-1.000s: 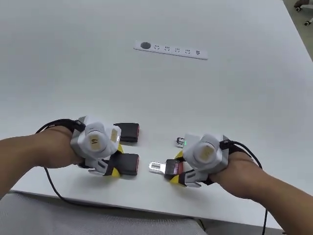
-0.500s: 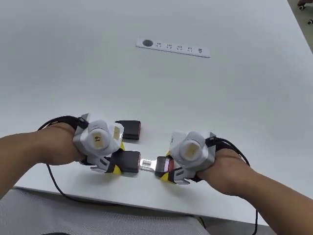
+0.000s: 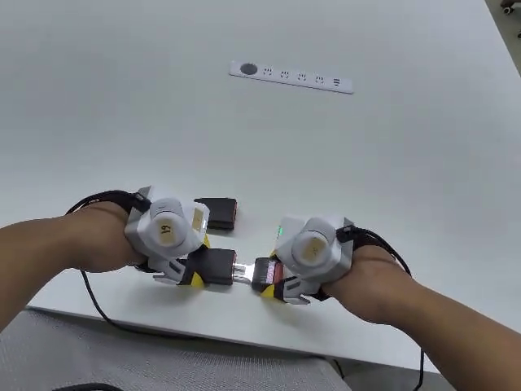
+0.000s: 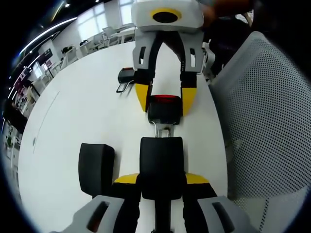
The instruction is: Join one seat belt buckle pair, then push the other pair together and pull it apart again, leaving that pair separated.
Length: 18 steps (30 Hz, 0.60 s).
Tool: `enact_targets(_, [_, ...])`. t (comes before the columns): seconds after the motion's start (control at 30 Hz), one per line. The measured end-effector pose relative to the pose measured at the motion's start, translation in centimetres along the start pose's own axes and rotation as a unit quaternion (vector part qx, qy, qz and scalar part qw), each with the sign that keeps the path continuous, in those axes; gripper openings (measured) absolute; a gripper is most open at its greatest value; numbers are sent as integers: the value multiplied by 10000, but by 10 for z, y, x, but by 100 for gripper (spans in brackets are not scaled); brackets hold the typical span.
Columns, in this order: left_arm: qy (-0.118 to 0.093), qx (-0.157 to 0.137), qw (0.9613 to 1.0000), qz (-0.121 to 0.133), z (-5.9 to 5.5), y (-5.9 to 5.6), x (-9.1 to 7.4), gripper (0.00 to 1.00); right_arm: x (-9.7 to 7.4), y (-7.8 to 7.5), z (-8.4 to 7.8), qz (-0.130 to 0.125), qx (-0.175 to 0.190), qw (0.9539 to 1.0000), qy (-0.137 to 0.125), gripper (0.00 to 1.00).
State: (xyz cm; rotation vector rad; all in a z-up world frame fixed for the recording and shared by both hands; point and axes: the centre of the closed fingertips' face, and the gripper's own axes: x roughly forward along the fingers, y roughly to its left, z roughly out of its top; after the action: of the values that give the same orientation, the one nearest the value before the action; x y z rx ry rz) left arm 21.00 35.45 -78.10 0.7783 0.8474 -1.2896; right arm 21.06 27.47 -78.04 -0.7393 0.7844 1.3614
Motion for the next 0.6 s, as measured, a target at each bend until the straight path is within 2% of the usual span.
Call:
enact_targets(0.3, [-18, 53, 10000, -60, 1, 0, 2, 34, 2, 0, 4, -42, -12, 9998, -206, 32])
enact_targets(0.6, [-92, 112, 9998, -110, 1, 1, 1, 34, 6, 0, 9, -14, -38, 9998, -214, 31])
